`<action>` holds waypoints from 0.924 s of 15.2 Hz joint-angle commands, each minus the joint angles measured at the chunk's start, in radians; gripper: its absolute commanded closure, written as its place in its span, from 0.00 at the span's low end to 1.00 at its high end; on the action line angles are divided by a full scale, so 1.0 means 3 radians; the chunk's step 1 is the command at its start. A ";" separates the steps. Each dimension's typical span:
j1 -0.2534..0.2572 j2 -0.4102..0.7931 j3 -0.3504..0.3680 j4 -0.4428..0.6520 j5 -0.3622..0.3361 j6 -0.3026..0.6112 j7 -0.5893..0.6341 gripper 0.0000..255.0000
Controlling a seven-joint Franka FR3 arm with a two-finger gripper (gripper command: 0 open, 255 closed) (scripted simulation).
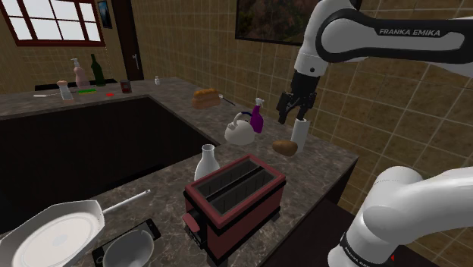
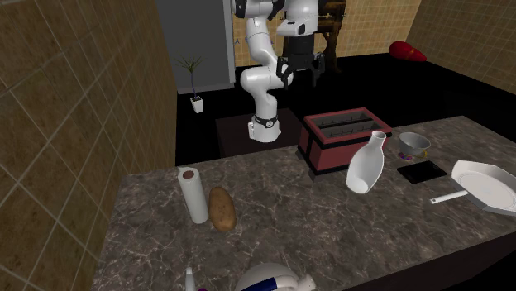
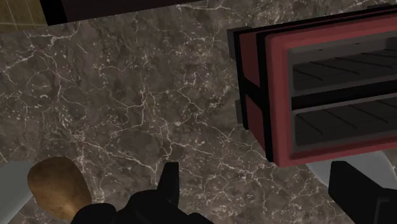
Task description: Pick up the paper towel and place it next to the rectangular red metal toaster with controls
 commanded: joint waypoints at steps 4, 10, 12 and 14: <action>-0.0073 0.0172 -0.0178 0.0000 -0.0129 0.0144 -0.0205 0.00; -0.0196 0.0607 -0.0531 0.0103 -0.0339 0.0438 -0.0602 0.00; -0.0228 0.0776 -0.0646 0.0169 -0.0390 0.0534 -0.0732 0.00; -0.0255 0.0956 -0.0760 0.0249 -0.0428 0.0627 -0.0864 0.00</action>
